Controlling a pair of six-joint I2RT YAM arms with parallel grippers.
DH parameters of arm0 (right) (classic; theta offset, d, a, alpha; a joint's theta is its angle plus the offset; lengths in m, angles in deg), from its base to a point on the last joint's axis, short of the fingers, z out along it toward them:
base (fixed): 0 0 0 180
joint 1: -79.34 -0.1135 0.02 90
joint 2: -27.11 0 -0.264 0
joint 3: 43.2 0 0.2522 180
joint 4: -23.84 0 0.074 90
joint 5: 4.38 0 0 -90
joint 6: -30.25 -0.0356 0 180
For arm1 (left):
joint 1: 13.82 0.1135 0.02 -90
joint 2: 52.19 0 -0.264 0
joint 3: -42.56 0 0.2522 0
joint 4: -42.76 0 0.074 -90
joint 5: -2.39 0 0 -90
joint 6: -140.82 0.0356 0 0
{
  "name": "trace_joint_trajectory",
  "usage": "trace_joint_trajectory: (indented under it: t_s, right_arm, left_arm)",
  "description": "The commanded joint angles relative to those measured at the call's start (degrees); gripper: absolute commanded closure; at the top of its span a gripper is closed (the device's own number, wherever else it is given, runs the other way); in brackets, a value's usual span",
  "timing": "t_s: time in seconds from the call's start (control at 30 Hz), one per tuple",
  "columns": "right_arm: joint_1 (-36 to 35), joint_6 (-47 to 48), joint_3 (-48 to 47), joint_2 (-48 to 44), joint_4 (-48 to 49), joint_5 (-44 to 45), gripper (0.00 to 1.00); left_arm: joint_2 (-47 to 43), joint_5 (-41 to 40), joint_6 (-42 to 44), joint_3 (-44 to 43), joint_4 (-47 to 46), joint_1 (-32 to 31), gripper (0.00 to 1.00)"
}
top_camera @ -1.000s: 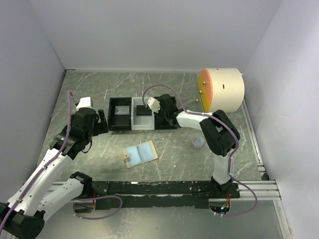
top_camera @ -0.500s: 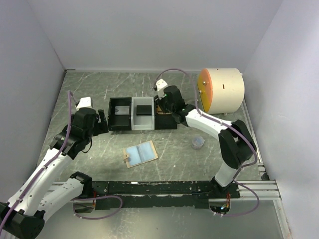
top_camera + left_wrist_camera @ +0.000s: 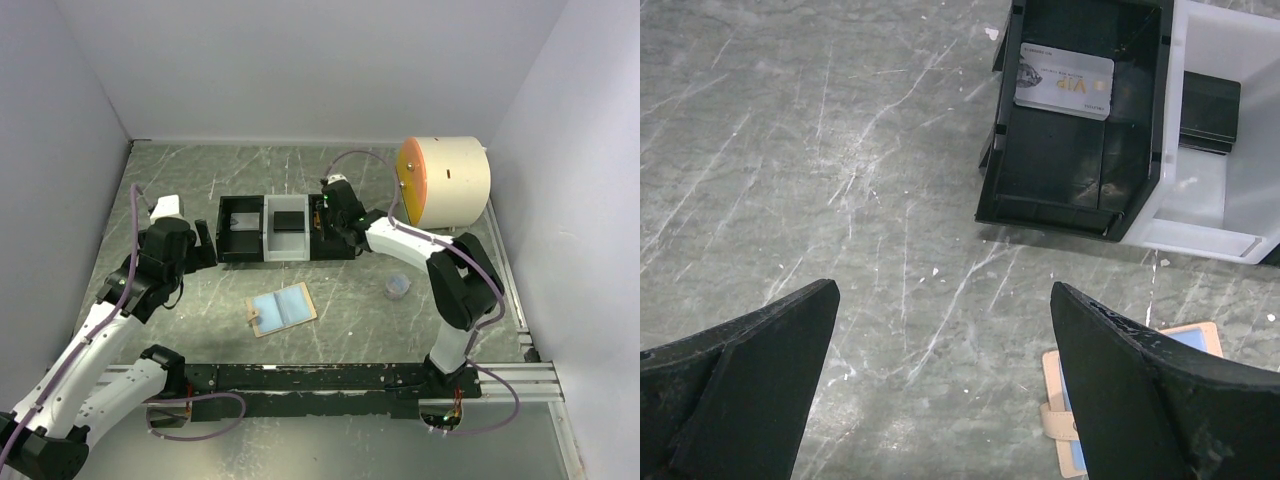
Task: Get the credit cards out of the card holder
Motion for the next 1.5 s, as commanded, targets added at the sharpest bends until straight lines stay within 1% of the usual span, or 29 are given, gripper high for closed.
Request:
trace_joint_trajectory:
  t_s: [0.0,0.17,0.23,0.53,0.7,0.8,1.23,1.4,1.47]
  right_arm:
    - [0.28,-5.12,-2.61,2.07,-3.45,0.82,0.75]
    - [0.19,-5.7,-4.97,5.0,-5.04,1.11,0.77]
    - [0.21,-5.87,-6.09,6.47,-5.9,1.79,0.79]
    - [0.36,-5.97,-10.75,11.92,-8.43,7.98,0.81]
    - [0.53,-5.58,-12.11,14.54,-7.32,9.17,0.81]
    - [0.82,-5.55,-13.98,17.25,-8.34,9.05,0.82]
    - [0.9,-4.47,-13.46,18.72,-4.71,14.62,0.82]
    - [0.96,-3.7,-13.08,19.77,-2.89,14.6,0.81]
    - [0.9,-3.8,-14.26,20.19,-4.43,14.06,0.81]
  left_arm:
    - [-0.31,-0.98,-0.51,-0.1,-0.05,0.33,0.01]
    - [-0.06,-0.58,-0.35,-0.02,-0.1,0.32,0.02]
    - [0.03,-0.46,-0.27,-0.04,-0.18,0.32,0.02]
    - [0.46,-0.37,-0.07,0.07,-0.37,0.32,0.03]
    - [0.64,-0.46,-0.08,-0.06,-0.33,0.32,0.03]
    - [0.85,-0.54,-0.08,0.05,-0.31,0.32,0.03]
    - [2.07,-0.63,0.09,-0.22,-0.28,0.32,0.03]
    - [2.18,-0.54,0.09,-0.1,-0.31,0.32,0.03]
    - [2.1,-0.63,0.09,-0.07,-0.39,0.32,0.04]
